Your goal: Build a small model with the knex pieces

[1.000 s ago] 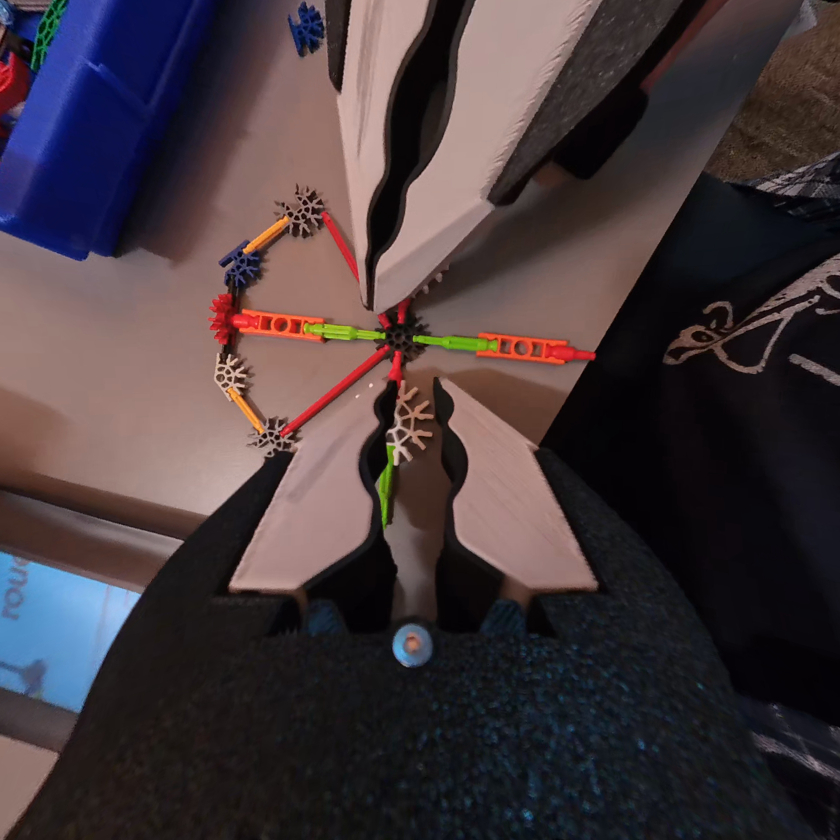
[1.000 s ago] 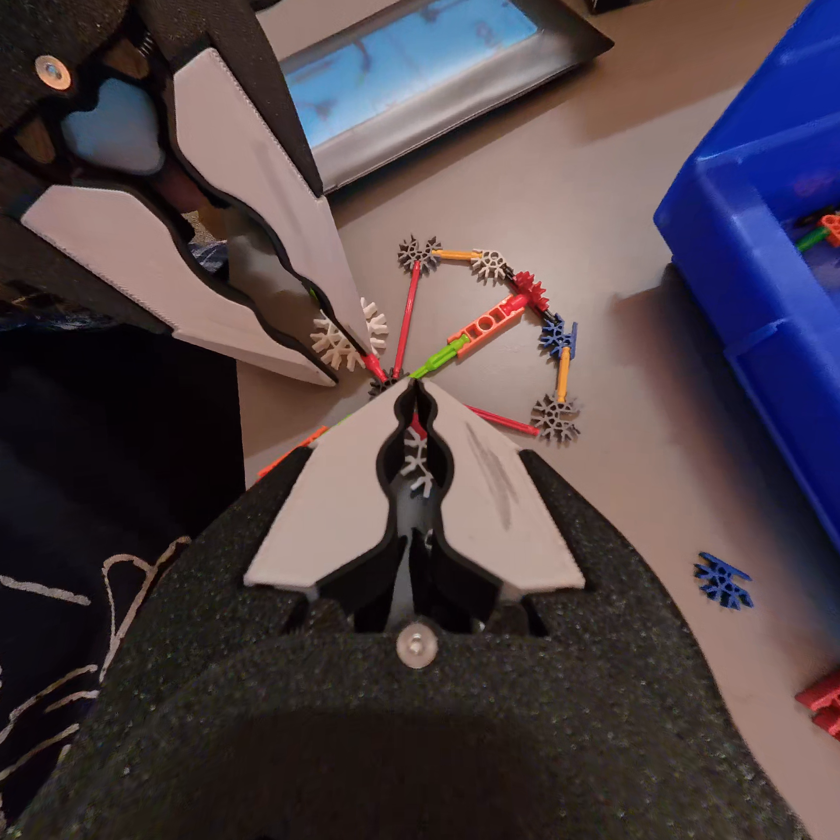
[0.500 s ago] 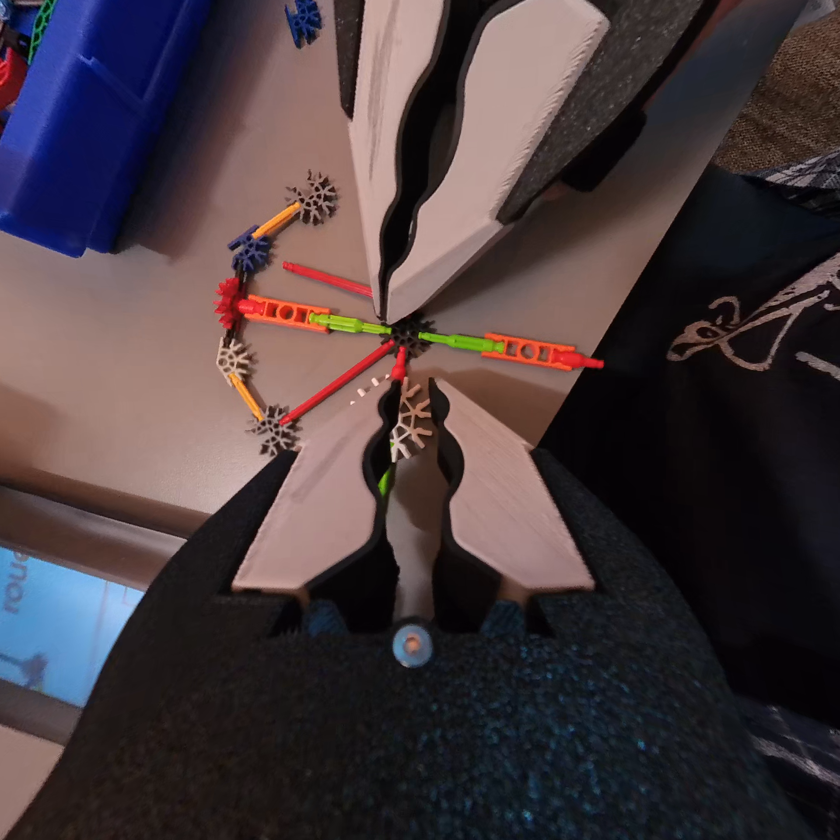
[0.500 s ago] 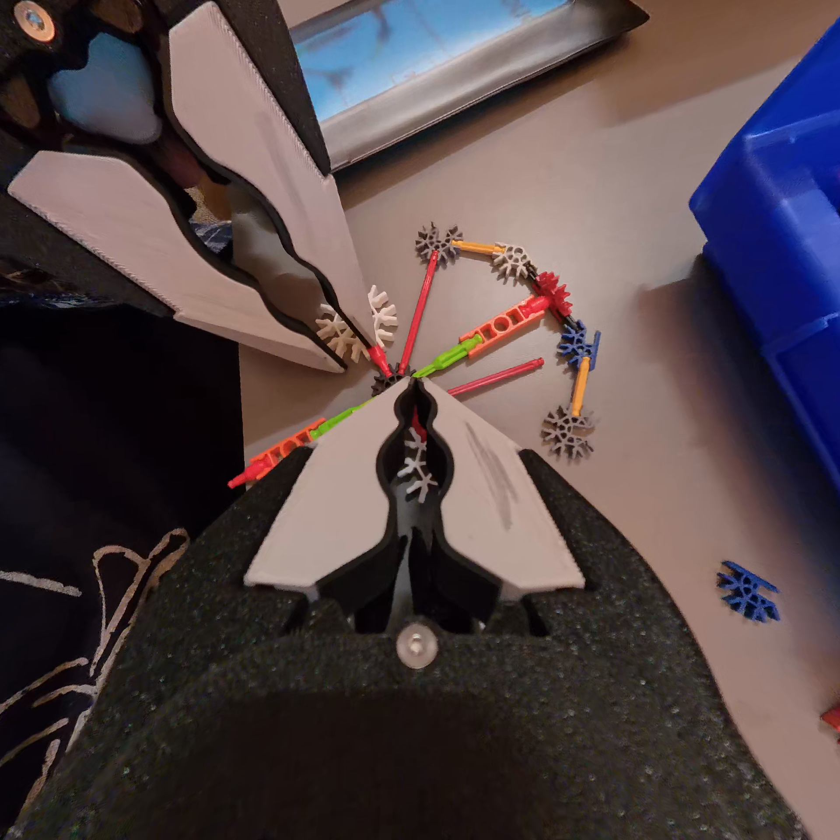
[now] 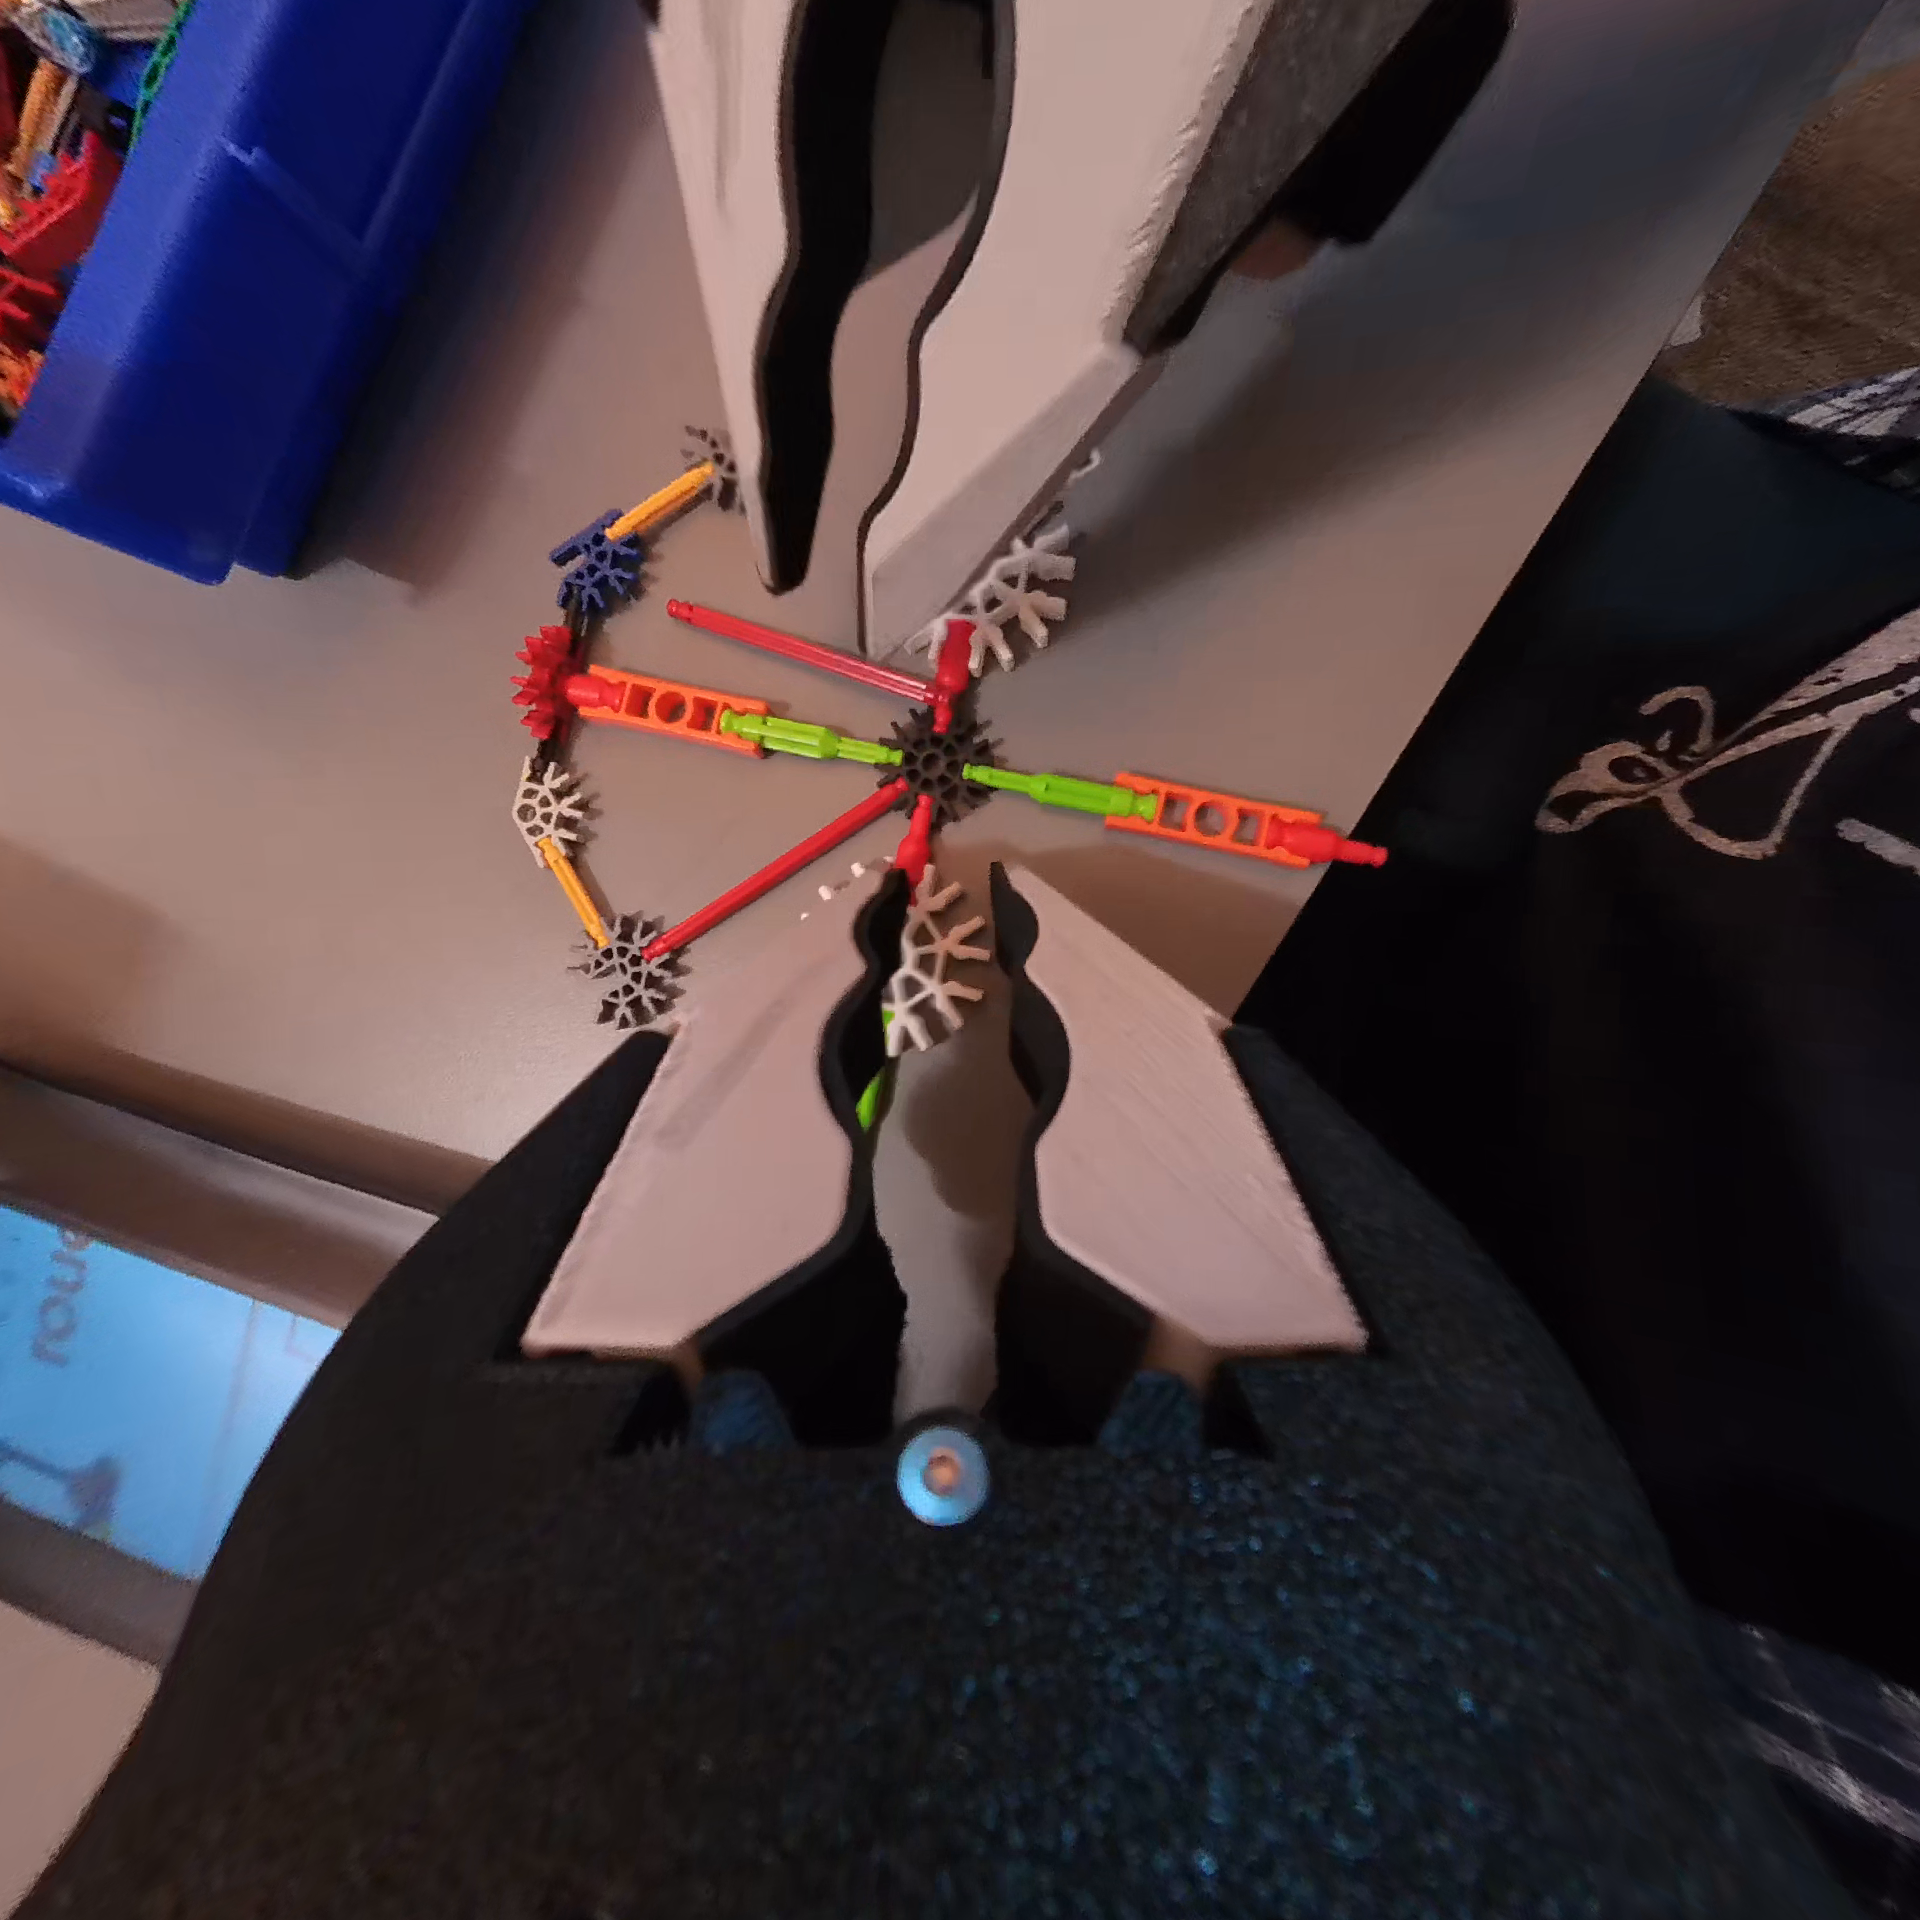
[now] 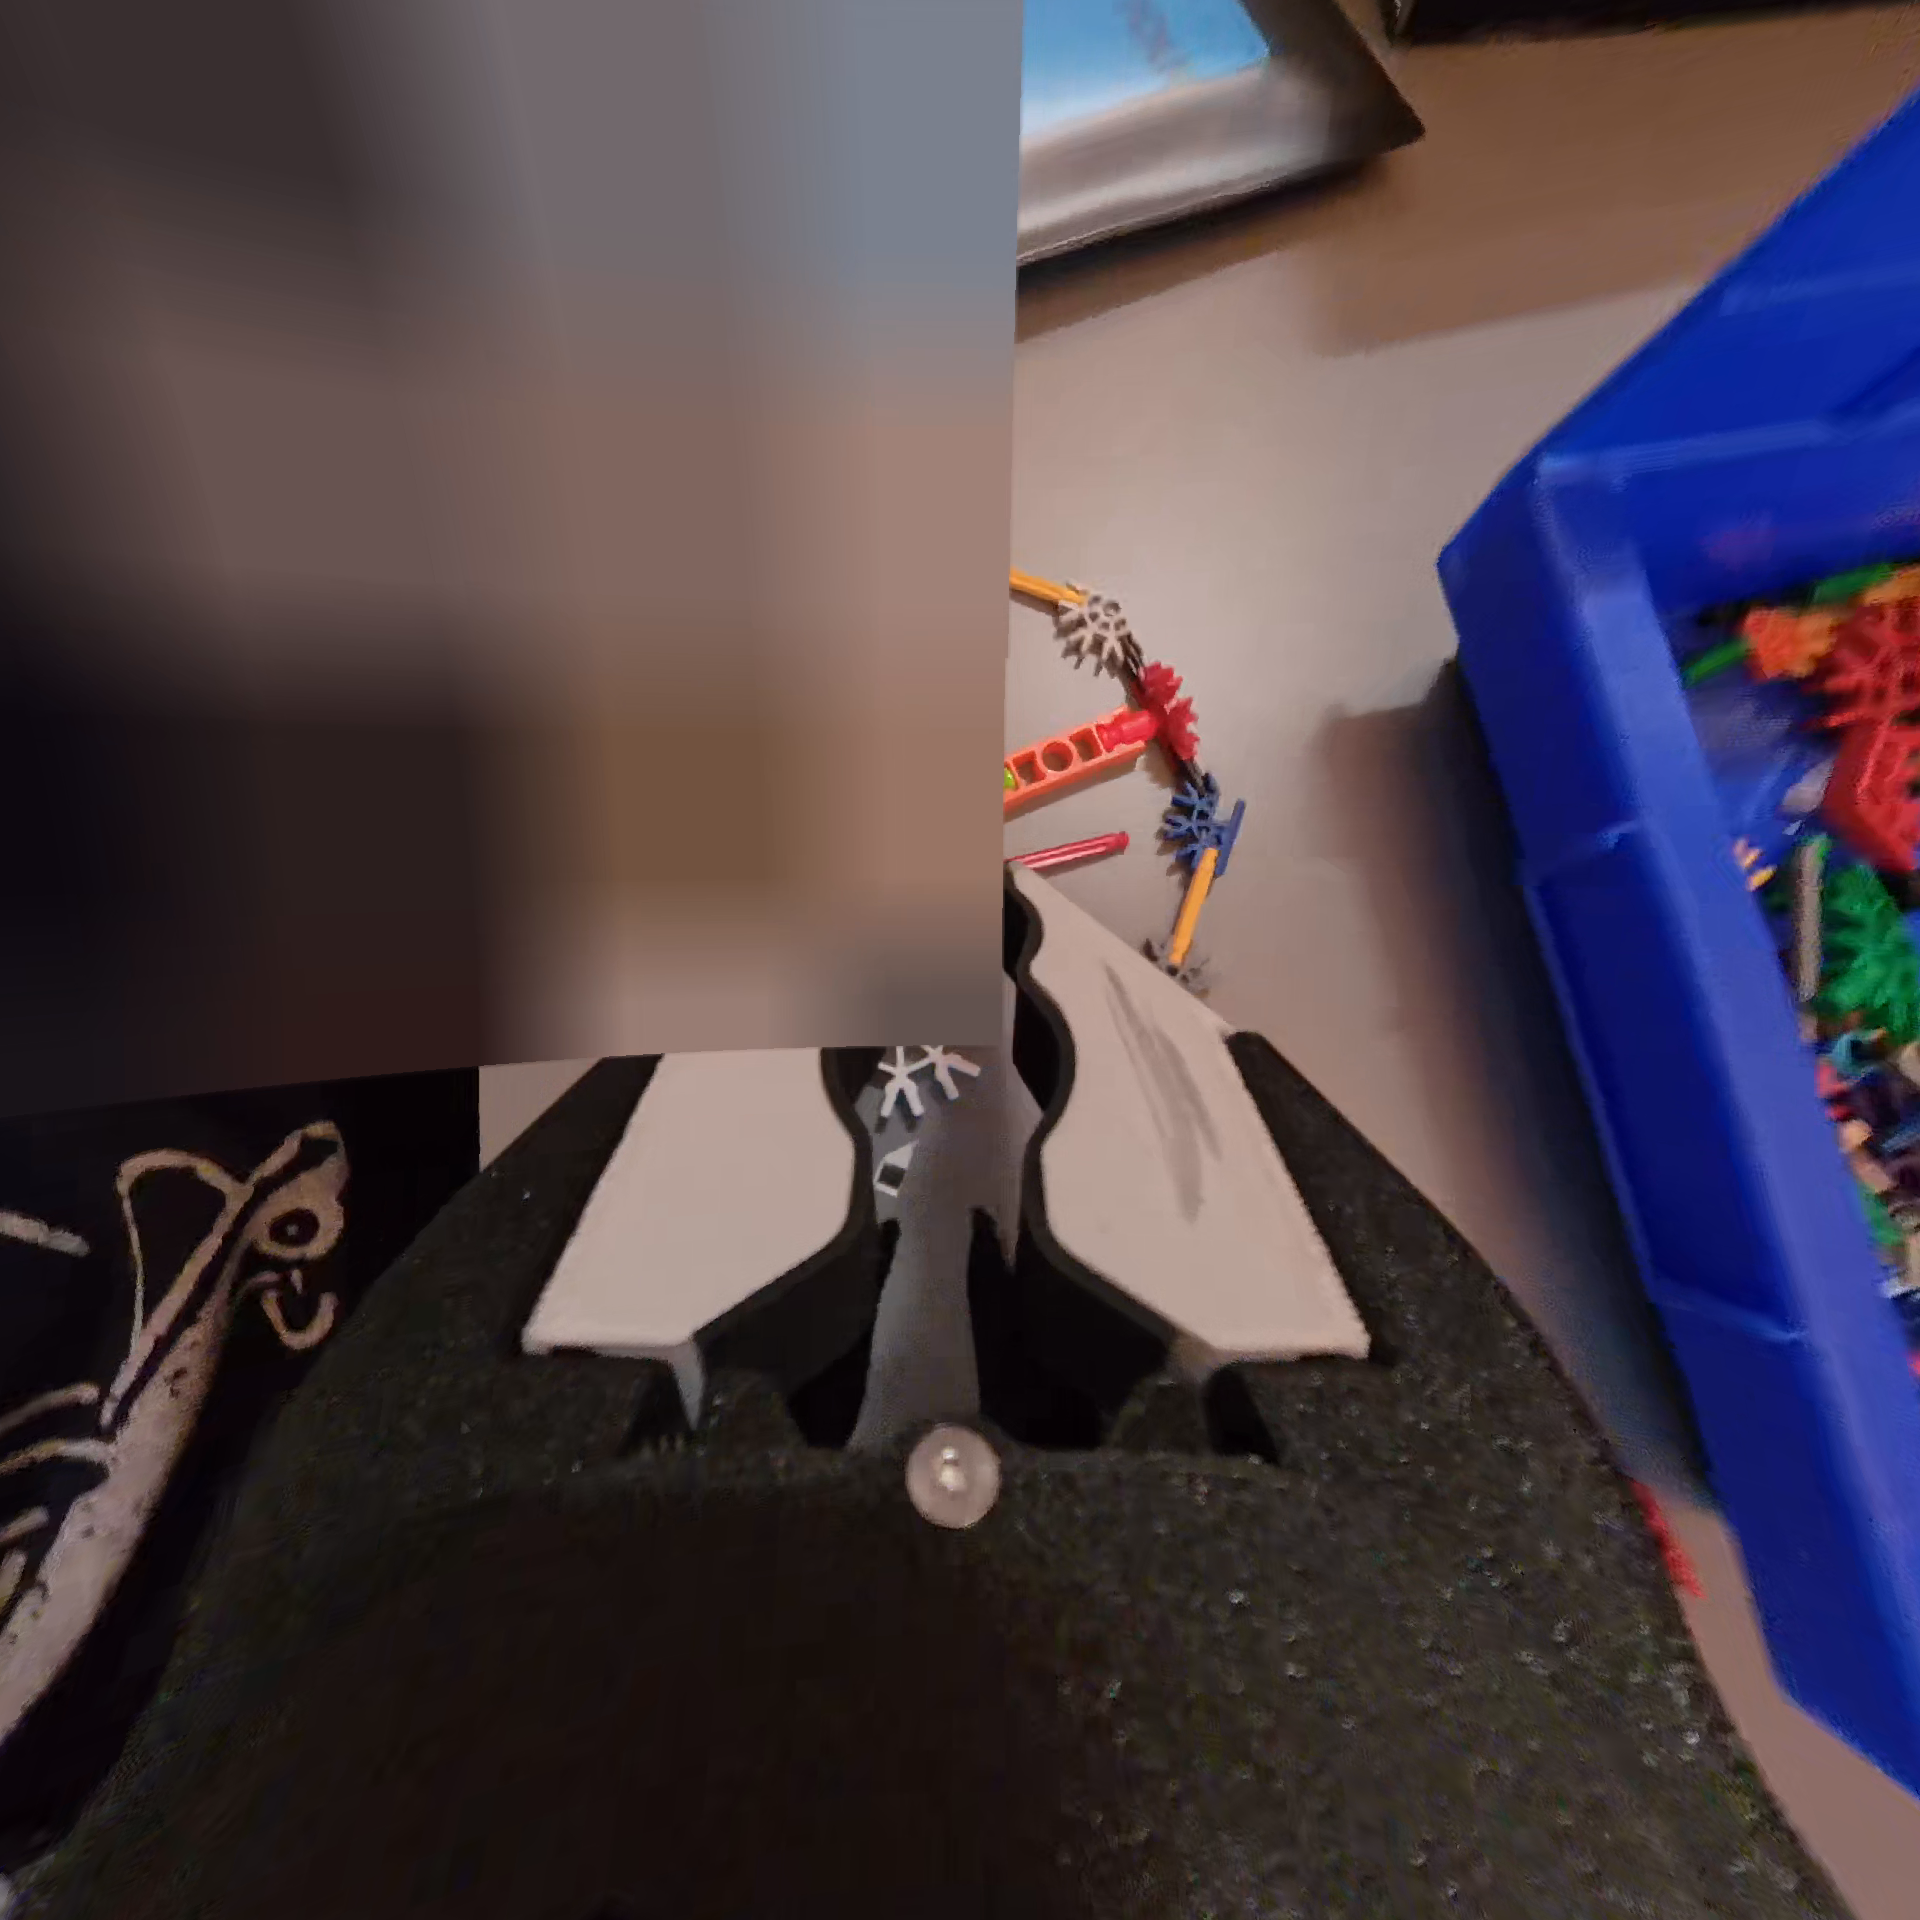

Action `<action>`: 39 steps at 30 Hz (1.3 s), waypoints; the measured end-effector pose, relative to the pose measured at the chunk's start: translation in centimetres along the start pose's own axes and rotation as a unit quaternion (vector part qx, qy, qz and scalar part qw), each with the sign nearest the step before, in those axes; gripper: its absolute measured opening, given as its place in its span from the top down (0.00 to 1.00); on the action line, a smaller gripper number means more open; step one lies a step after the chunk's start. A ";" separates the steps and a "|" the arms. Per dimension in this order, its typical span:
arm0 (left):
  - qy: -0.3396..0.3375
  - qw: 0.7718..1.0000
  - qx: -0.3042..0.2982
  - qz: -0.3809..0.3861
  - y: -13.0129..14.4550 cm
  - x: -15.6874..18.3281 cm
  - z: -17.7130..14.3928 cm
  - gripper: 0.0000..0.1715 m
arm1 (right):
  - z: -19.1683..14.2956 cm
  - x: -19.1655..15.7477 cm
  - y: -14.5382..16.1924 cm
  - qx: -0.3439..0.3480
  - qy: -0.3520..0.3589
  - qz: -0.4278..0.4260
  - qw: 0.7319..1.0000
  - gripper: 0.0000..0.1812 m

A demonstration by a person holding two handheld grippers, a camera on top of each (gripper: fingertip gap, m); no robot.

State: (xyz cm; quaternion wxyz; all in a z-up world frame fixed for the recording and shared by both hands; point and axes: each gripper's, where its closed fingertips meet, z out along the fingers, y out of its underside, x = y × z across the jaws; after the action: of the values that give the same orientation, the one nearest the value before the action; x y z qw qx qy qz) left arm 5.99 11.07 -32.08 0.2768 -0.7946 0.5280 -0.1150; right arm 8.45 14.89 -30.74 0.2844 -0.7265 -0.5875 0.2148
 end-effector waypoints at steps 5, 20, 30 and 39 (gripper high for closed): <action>-0.004 1.000 0.003 -0.001 0.1 -0.1 0.0 0.90 | -0.6 0.6 -0.3 -0.060 0.009 -0.135 0.989 0.89; -0.027 1.000 -0.010 0.011 1.2 -1.6 -0.2 0.88 | 1.9 0.0 0.2 -0.154 -0.114 -0.297 0.936 0.93; -0.049 0.998 0.022 0.042 1.0 -2.6 -1.1 0.88 | 2.1 1.4 -0.3 -0.168 -0.140 -0.310 0.925 0.94; -0.027 0.995 0.058 0.079 0.1 0.4 -0.6 0.86 | 2.8 2.2 -0.4 -0.184 -0.150 -0.347 0.907 0.95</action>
State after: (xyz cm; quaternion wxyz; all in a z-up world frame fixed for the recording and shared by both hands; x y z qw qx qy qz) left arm 5.75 10.43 -31.68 0.3449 -0.7359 0.5737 -0.1015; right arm 6.77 17.52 -32.50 0.1108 -0.4751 -0.8675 0.0969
